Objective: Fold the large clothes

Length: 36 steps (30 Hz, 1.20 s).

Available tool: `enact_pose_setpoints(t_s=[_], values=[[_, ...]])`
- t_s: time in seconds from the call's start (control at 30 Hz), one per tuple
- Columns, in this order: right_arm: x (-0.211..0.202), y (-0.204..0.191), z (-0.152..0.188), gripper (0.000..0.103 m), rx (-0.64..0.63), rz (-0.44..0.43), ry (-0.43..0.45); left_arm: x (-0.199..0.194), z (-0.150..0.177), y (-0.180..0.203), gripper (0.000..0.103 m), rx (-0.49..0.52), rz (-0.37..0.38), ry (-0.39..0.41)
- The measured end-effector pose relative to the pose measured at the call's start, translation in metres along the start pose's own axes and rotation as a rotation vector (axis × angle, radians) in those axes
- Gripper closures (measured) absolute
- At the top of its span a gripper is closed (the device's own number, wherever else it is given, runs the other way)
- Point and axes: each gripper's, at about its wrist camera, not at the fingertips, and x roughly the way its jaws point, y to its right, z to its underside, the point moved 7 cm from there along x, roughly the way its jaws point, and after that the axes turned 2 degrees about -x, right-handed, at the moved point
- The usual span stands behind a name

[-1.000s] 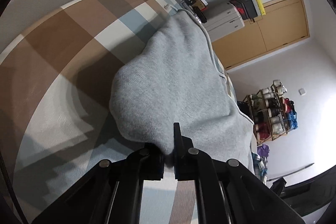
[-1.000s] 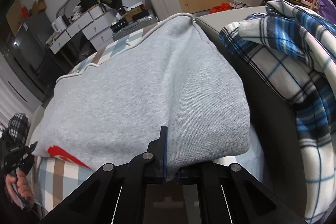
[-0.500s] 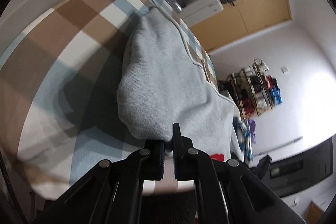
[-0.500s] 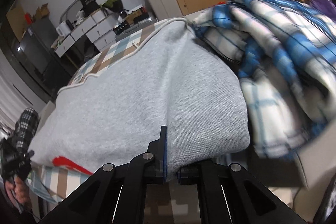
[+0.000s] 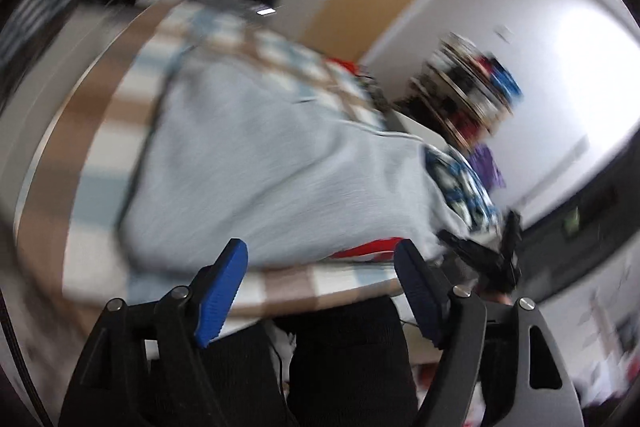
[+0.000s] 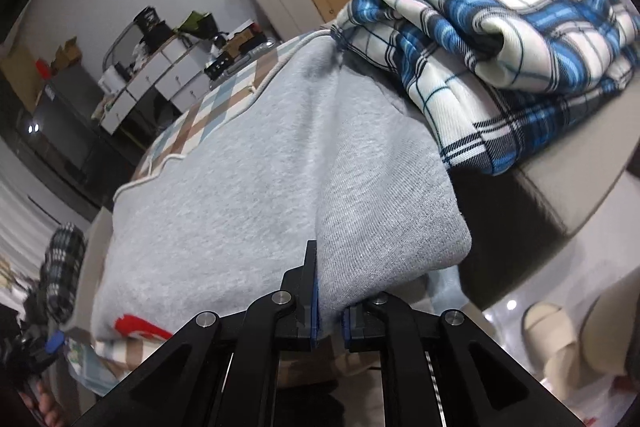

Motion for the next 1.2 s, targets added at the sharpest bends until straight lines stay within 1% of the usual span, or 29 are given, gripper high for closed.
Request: enact_pose_setpoints(t_s=[0.07, 0.1, 0.13, 0.17, 0.2, 0.23, 0.3, 0.33, 0.37, 0.4, 0.43, 0.5, 0.57, 0.63, 0.73, 0.8, 0.93, 0.97, 1.03, 1.07, 1.1, 1.13, 1.17, 1.2], values=[[0.003, 0.000, 0.000, 0.092, 0.019, -0.007, 0.005, 0.025, -0.017, 0.021, 0.029, 0.082, -0.047, -0.004], [0.005, 0.001, 0.000, 0.086, 0.029, -0.012, 0.002, 0.039, -0.023, 0.028, 0.028, 0.103, -0.051, -0.021], [0.007, 0.002, 0.001, 0.074, 0.042, -0.016, -0.003, 0.051, -0.026, 0.034, 0.028, 0.118, -0.040, -0.037], [0.009, 0.003, 0.000, 0.066, 0.056, -0.022, -0.005, 0.075, -0.032, 0.048, 0.028, 0.151, 0.007, -0.073], [0.010, 0.003, 0.000, 0.056, 0.073, -0.036, -0.003, 0.086, -0.029, 0.054, 0.028, 0.171, 0.025, -0.095], [0.011, 0.003, 0.001, 0.050, 0.088, -0.047, 0.002, 0.110, -0.030, 0.060, 0.028, 0.182, 0.015, -0.132], [0.015, 0.003, 0.000, 0.045, 0.103, -0.040, 0.002, 0.147, -0.028, 0.060, 0.028, 0.181, -0.003, -0.217], [0.015, 0.003, 0.000, 0.042, 0.109, -0.039, 0.002, 0.170, -0.025, 0.057, 0.028, 0.171, -0.002, -0.276], [0.018, 0.002, -0.001, 0.041, 0.115, -0.038, 0.001, 0.184, -0.020, 0.053, 0.028, 0.167, -0.007, -0.320], [0.021, 0.002, -0.001, 0.040, 0.123, -0.036, -0.003, 0.194, -0.019, 0.048, 0.029, 0.170, -0.035, -0.337], [0.024, 0.001, -0.002, 0.040, 0.128, -0.034, -0.006, 0.200, -0.018, 0.046, 0.029, 0.176, -0.052, -0.339], [0.026, 0.000, -0.005, 0.040, 0.140, -0.038, 0.001, 0.205, -0.021, 0.045, 0.029, 0.198, -0.053, -0.336], [0.025, -0.002, -0.009, 0.040, 0.138, -0.038, 0.019, 0.207, -0.018, 0.044, 0.029, 0.227, -0.052, -0.346], [0.024, -0.005, -0.010, 0.041, 0.130, -0.036, 0.031, 0.207, -0.013, 0.043, 0.029, 0.264, -0.049, -0.339], [0.025, -0.010, -0.013, 0.041, 0.113, -0.027, 0.049, 0.207, -0.007, 0.048, 0.029, 0.290, -0.040, -0.321], [0.026, -0.011, -0.013, 0.040, 0.108, -0.019, 0.051, 0.200, -0.004, 0.047, 0.029, 0.295, -0.033, -0.314], [0.039, -0.007, -0.009, 0.040, 0.151, -0.001, -0.009, 0.196, -0.006, 0.046, 0.029, 0.292, -0.009, -0.317], [0.039, -0.006, -0.010, 0.040, 0.156, 0.008, 0.000, 0.195, -0.007, 0.045, 0.029, 0.282, 0.005, -0.321], [0.041, -0.008, -0.011, 0.040, 0.162, 0.020, -0.014, 0.191, -0.010, 0.044, 0.029, 0.259, 0.032, -0.334], [0.041, -0.011, -0.012, 0.042, 0.172, 0.019, -0.009, 0.188, -0.012, 0.044, 0.029, 0.238, 0.054, -0.340], [0.039, -0.012, -0.014, 0.051, 0.184, 0.015, 0.013, 0.185, -0.014, 0.043, 0.028, 0.227, 0.073, -0.346], [0.036, -0.012, -0.016, 0.065, 0.186, 0.019, 0.028, 0.179, -0.018, 0.042, 0.028, 0.208, 0.097, -0.347], [0.033, -0.012, -0.018, 0.073, 0.183, 0.032, 0.043, 0.175, -0.022, 0.040, 0.028, 0.198, 0.109, -0.346], [0.028, -0.012, -0.020, 0.088, 0.177, 0.052, 0.069, 0.171, -0.025, 0.038, 0.028, 0.199, 0.114, -0.343]])
